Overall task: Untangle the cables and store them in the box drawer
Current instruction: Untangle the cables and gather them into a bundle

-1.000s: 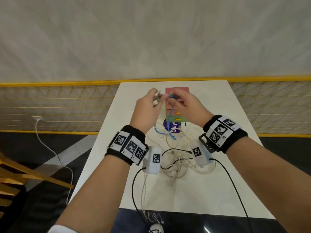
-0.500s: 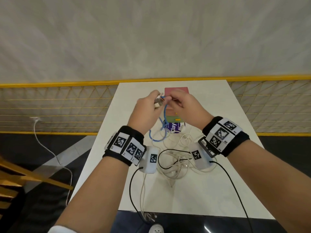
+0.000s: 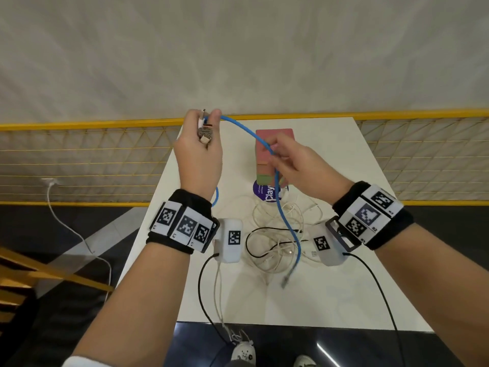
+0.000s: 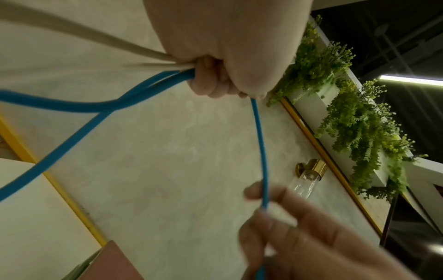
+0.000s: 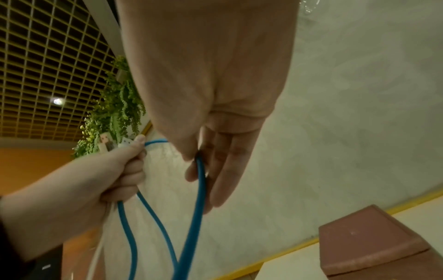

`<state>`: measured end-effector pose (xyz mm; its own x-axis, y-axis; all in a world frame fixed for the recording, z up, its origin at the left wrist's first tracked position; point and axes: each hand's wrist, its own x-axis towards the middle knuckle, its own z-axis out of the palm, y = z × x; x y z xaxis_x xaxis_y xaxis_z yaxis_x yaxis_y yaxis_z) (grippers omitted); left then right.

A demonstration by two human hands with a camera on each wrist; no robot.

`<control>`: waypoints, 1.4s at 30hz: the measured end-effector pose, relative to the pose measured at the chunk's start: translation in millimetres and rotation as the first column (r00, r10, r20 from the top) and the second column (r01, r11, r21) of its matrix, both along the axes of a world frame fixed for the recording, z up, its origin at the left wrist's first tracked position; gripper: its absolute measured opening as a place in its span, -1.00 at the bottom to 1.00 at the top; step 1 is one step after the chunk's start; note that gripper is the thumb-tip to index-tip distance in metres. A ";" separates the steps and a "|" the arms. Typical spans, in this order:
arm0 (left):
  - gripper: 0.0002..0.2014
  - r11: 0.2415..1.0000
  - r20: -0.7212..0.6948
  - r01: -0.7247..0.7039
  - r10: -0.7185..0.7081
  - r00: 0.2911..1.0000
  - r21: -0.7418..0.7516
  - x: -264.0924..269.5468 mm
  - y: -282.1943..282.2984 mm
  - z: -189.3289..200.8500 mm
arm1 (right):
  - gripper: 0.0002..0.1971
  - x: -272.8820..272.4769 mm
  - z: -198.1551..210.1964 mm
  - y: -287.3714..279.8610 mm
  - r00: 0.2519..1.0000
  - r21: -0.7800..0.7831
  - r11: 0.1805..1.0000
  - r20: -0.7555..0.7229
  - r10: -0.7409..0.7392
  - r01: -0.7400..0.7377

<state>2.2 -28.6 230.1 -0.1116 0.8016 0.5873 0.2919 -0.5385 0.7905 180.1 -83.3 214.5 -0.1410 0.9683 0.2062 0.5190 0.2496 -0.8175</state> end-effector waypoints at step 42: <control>-0.85 0.902 0.166 0.410 -0.387 0.907 -0.137 -22.8 -47.8 32.0 | -0.70 -72.6 -98.8 -83.5 0.752 -0.808 0.198 -0.385 0.534 -0.554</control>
